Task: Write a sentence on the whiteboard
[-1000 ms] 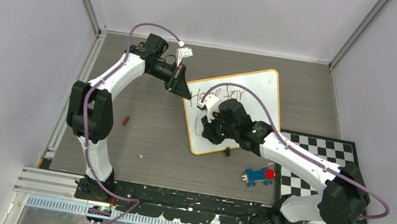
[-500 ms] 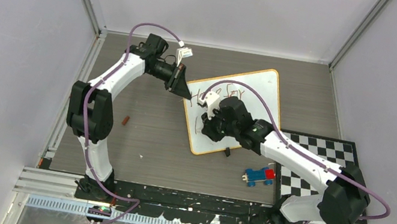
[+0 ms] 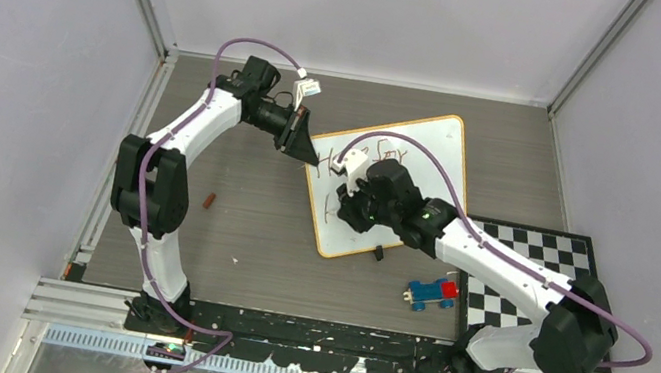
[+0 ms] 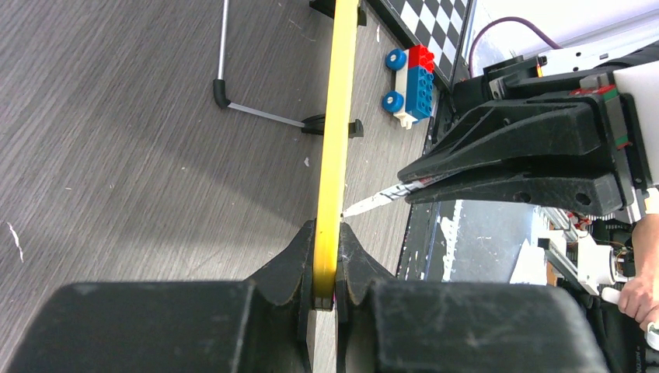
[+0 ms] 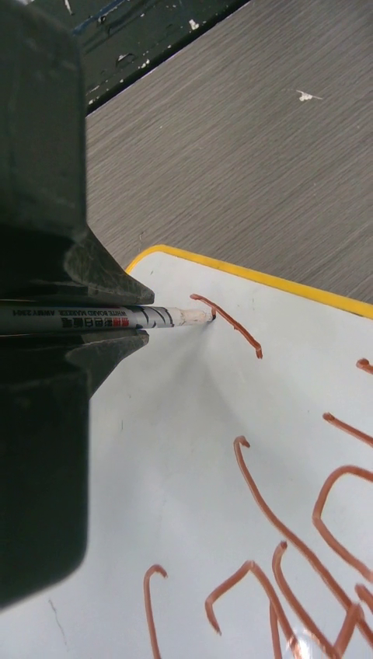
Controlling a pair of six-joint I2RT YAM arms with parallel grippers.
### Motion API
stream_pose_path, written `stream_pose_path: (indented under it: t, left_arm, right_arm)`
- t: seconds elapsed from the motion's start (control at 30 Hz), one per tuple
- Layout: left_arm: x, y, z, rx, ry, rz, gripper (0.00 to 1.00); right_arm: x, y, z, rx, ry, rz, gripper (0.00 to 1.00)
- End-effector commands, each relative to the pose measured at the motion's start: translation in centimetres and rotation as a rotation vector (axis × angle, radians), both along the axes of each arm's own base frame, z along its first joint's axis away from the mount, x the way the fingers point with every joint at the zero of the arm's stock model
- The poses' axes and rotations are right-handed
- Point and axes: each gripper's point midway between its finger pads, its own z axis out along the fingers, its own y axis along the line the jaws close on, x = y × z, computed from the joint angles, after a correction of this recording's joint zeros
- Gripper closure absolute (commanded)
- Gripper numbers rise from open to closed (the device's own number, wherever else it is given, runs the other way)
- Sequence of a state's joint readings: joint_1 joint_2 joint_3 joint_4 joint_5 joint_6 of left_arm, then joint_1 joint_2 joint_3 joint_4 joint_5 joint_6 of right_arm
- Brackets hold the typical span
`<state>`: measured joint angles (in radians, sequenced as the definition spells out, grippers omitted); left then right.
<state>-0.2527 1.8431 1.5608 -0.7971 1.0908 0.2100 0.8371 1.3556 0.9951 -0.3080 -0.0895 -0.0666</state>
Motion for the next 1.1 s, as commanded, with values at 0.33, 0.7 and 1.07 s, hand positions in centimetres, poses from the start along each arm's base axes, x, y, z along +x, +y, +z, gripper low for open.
stream_pose_path:
  t: [0.33,0.7,1.07]
  left_arm:
    - [0.9,0.8,-0.1,0.058,-0.076,0.034,1.00]
    - [1.0,0.8,-0.3,0.060,-0.073,0.034,1.00]
    - [0.9,0.7,-0.4,0.060,-0.069,0.031,1.00]
  right_arm:
    - [0.0,-0.9,1.6,0.029,-0.031,-0.001,1.00]
    - [-1.5,-0.9,-0.2,-0.006,0.040,0.049,1.00]
    - [-0.3,0.8,3.5,0.086,-0.021,0.045,1.00]
